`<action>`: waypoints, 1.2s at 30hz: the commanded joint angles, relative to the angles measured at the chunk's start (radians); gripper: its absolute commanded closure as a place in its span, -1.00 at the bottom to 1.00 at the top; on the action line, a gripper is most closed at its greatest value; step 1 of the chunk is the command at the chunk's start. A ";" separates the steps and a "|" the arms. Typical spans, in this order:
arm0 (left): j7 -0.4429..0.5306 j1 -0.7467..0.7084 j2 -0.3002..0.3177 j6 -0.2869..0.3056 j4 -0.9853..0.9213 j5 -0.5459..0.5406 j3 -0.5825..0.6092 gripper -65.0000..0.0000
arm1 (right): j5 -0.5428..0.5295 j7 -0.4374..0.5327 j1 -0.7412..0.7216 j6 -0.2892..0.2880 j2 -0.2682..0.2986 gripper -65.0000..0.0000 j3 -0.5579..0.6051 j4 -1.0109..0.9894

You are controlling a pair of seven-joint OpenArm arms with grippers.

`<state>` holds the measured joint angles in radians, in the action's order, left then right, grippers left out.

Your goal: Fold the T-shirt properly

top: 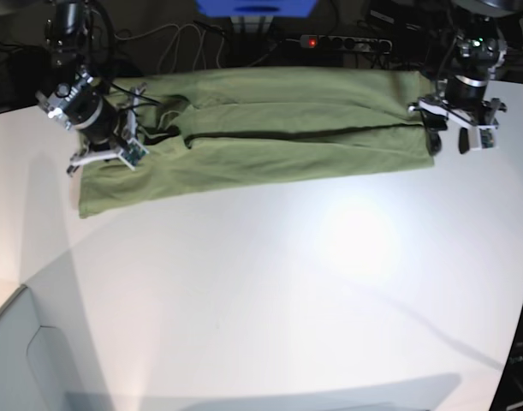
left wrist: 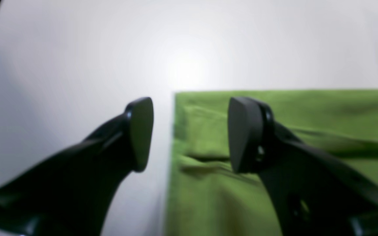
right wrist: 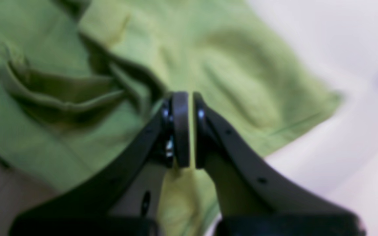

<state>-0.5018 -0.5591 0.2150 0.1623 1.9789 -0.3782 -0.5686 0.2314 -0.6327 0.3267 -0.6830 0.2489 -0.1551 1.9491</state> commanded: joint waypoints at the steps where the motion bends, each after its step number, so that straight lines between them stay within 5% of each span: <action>1: 0.021 -0.006 0.007 -0.005 0.029 -0.005 -0.014 -0.08 | -0.010 0.014 -0.001 -0.015 0.003 1.00 -0.004 0.036; 8: 0.021 -0.005 0.004 -0.005 0.047 -0.006 -0.083 -0.09 | -0.011 0.014 -0.011 -0.015 -0.142 1.00 0.053 0.086; 18: 0.021 0.014 0.002 -0.008 -0.016 0.002 -0.247 -0.09 | -0.010 -0.028 -0.123 -0.015 -0.294 1.00 0.432 -0.012; 29: 0.021 -0.023 0.001 -0.005 -0.143 -0.006 -0.244 -0.09 | -0.011 -0.026 -0.268 -0.015 -0.340 0.97 0.655 -0.284; 36: 0.021 -0.042 -0.027 -0.005 -0.115 -0.006 -0.245 -0.09 | -0.014 -0.025 -0.349 -0.015 -0.379 0.49 0.693 -0.351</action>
<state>-0.5022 -0.5926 0.1757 0.1585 1.8458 -0.3782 -0.8062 0.2314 -0.6769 -0.0093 -0.6834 -0.1200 0.5362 1.5799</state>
